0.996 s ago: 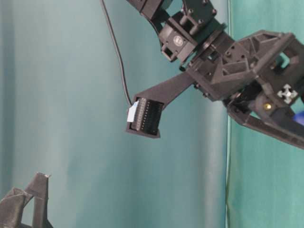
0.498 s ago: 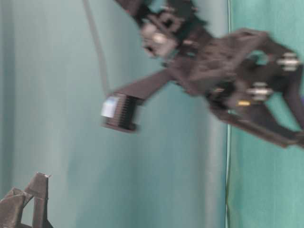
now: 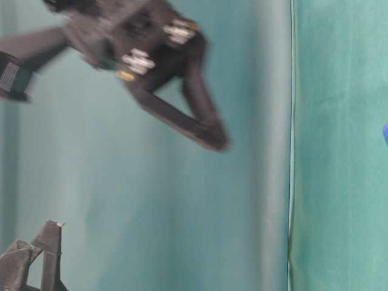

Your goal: Handover the blue block to the right arm after grasping it with the left arm, then place it in the designated position.

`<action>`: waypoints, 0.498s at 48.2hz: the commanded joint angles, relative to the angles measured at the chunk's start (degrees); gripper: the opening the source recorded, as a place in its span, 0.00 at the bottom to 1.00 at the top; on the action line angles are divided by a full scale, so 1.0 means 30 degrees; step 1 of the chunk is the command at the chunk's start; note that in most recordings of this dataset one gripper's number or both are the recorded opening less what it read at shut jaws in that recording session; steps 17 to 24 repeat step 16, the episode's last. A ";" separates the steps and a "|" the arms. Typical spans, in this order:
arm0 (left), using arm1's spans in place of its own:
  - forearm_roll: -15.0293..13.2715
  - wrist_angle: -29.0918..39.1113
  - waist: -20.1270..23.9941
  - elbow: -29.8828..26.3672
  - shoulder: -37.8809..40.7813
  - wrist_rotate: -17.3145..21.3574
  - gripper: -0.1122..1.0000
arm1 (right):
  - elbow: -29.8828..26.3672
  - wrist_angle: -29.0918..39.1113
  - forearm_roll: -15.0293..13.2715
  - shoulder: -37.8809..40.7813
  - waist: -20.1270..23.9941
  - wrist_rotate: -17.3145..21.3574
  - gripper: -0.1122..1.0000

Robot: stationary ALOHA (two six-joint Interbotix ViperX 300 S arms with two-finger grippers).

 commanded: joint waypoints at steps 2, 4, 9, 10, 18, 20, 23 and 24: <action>-0.0029 -0.0146 -0.0059 -0.0469 -0.0088 0.0000 1.00 | -0.0176 0.0615 -0.0264 -0.1523 0.0059 -0.0029 0.84; -0.0029 -0.0146 -0.0029 -0.0469 -0.0059 0.0000 1.00 | -0.0176 0.0967 -0.0381 -0.1992 0.0146 -0.0029 0.84; -0.0029 -0.0146 -0.0059 -0.0498 -0.0088 0.0000 1.00 | -0.0176 0.1494 -0.0557 -0.2900 0.0264 -0.0029 0.84; -0.0029 -0.0146 -0.0059 -0.0498 -0.0088 0.0000 1.00 | -0.0176 0.1553 -0.0586 -0.3076 0.0264 -0.0029 0.84; -0.0029 -0.0146 -0.0059 -0.0498 -0.0088 0.0000 1.00 | -0.0029 0.1699 -0.0703 -0.4131 0.0322 -0.0059 0.84; -0.0029 -0.0146 -0.0059 -0.0498 -0.0088 0.0000 1.00 | -0.0029 0.1699 -0.0703 -0.4131 0.0322 -0.0059 0.84; -0.0029 -0.0146 -0.0059 -0.0498 -0.0088 0.0000 1.00 | -0.0029 0.1699 -0.0703 -0.4131 0.0322 -0.0059 0.84; -0.0029 -0.0146 -0.0059 -0.0498 -0.0088 0.0000 1.00 | -0.0029 0.1699 -0.0703 -0.4131 0.0322 -0.0059 0.84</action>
